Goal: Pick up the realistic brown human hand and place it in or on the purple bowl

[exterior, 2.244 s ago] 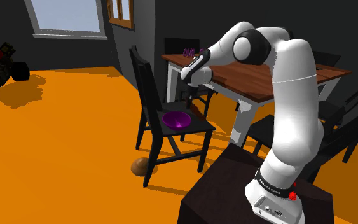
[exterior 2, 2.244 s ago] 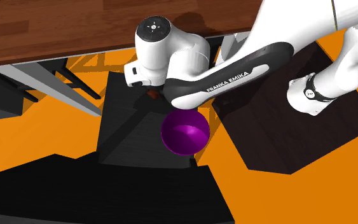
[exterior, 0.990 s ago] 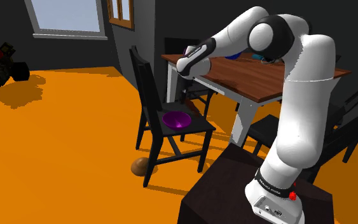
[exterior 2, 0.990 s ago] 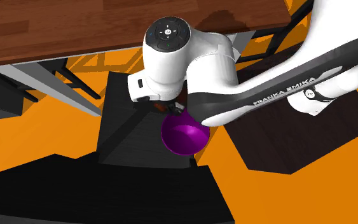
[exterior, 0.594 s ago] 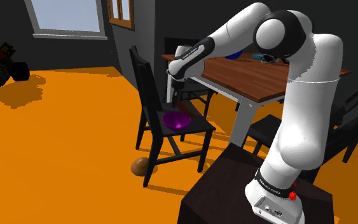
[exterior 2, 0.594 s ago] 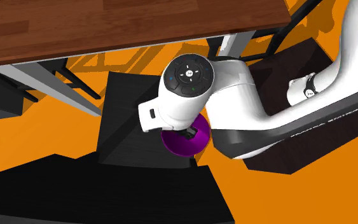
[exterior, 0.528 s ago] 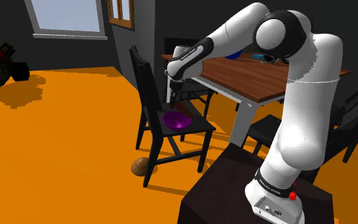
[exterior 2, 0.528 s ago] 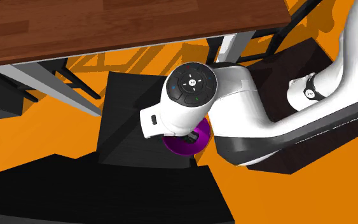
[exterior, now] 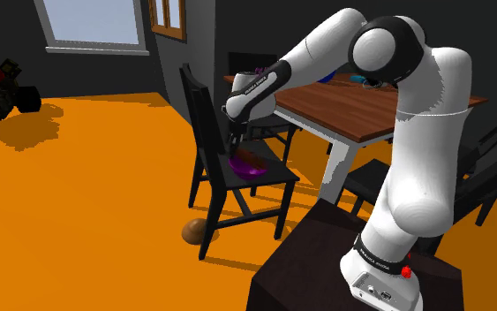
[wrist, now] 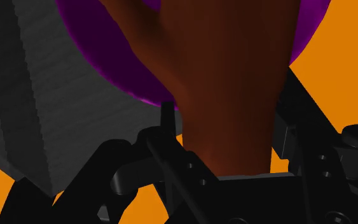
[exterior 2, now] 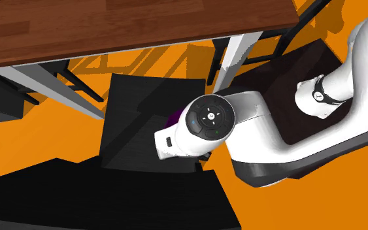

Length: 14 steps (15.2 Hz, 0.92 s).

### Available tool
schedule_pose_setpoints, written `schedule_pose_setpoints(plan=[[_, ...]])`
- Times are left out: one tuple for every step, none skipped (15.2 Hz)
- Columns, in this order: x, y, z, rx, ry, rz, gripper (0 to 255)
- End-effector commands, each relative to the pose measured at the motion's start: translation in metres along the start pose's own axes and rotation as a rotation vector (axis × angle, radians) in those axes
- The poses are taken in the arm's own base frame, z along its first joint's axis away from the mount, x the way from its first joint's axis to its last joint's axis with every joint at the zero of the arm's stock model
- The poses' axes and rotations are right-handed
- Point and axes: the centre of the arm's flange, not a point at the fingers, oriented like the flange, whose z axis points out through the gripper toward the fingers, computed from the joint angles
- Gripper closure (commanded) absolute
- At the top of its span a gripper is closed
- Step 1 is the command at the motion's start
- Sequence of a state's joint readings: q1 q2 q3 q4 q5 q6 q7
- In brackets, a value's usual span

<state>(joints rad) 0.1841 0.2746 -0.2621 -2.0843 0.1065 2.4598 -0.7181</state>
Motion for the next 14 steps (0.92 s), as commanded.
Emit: schedule_pose_setpoints(plan=[[-0.002, -0.001, 0.011, -0.001, 0.001, 0.0, 255], [-0.002, -0.001, 0.016, -0.001, 0.001, 0.0, 255], [-0.003, -0.001, 0.021, -0.001, 0.001, 0.0, 255], [-0.003, -0.002, 0.027, -0.001, 0.001, 0.0, 255], [-0.004, -0.002, 0.032, -0.001, 0.001, 0.0, 255], [-0.004, -0.002, 0.037, -0.001, 0.001, 0.0, 255], [-0.005, -0.003, 0.042, -0.001, 0.001, 0.0, 255], [-0.005, -0.003, 0.042, -0.001, 0.001, 0.0, 255], [-0.005, -0.003, 0.042, -0.001, 0.001, 0.0, 255], [-0.005, -0.003, 0.042, -0.001, 0.001, 0.0, 255], [-0.005, -0.003, 0.042, -0.001, 0.001, 0.0, 255], [-0.005, -0.003, 0.042, -0.001, 0.001, 0.0, 255], [-0.005, -0.003, 0.042, -0.001, 0.001, 0.0, 255], [-0.005, -0.003, 0.042, -0.001, 0.001, 0.0, 255]])
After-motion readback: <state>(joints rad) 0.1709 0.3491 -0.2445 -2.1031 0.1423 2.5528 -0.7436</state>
